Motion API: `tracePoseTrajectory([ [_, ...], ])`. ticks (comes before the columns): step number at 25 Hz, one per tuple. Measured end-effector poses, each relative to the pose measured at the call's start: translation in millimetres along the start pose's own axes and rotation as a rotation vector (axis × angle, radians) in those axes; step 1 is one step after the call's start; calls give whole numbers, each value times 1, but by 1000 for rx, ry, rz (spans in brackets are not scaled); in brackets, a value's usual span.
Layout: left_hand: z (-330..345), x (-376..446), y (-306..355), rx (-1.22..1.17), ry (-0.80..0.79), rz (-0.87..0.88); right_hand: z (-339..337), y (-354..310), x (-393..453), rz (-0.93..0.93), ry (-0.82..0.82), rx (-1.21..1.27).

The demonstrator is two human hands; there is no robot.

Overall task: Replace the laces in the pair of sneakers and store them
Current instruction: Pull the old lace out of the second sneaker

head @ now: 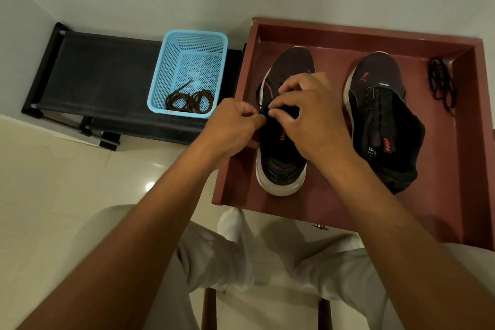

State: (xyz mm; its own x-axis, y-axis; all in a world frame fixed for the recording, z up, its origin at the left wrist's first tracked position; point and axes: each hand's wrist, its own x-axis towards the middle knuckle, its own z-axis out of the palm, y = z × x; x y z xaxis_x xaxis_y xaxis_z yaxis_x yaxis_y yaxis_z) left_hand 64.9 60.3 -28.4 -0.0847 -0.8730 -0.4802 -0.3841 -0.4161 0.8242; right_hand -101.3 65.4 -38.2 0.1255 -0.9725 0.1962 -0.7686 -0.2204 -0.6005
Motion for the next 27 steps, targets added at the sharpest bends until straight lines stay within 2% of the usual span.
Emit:
tracePoseTrajectory([
  [3,0,1,-1,-14,-2,-14,-7,4,3,27,29,-6],
  [6,0,0,0,-11,-12,-20,-24,16,6,135,92,-23],
  [8,-1,1,1,-18,-19,-25,-30,21,6,193,72,-21],
  [14,-1,1,2,-24,-30,-27,-14,7,6,33,-116,-16],
  [18,-1,0,4,-10,-23,-18,-9,4,2,9,-69,11],
  [21,-1,0,5,-2,-18,-29,-26,6,7,79,-27,121],
  [24,-3,0,4,-10,-23,-40,-52,11,16,179,137,225],
  [27,-2,0,6,-2,-37,-45,-60,21,18,294,256,206],
])
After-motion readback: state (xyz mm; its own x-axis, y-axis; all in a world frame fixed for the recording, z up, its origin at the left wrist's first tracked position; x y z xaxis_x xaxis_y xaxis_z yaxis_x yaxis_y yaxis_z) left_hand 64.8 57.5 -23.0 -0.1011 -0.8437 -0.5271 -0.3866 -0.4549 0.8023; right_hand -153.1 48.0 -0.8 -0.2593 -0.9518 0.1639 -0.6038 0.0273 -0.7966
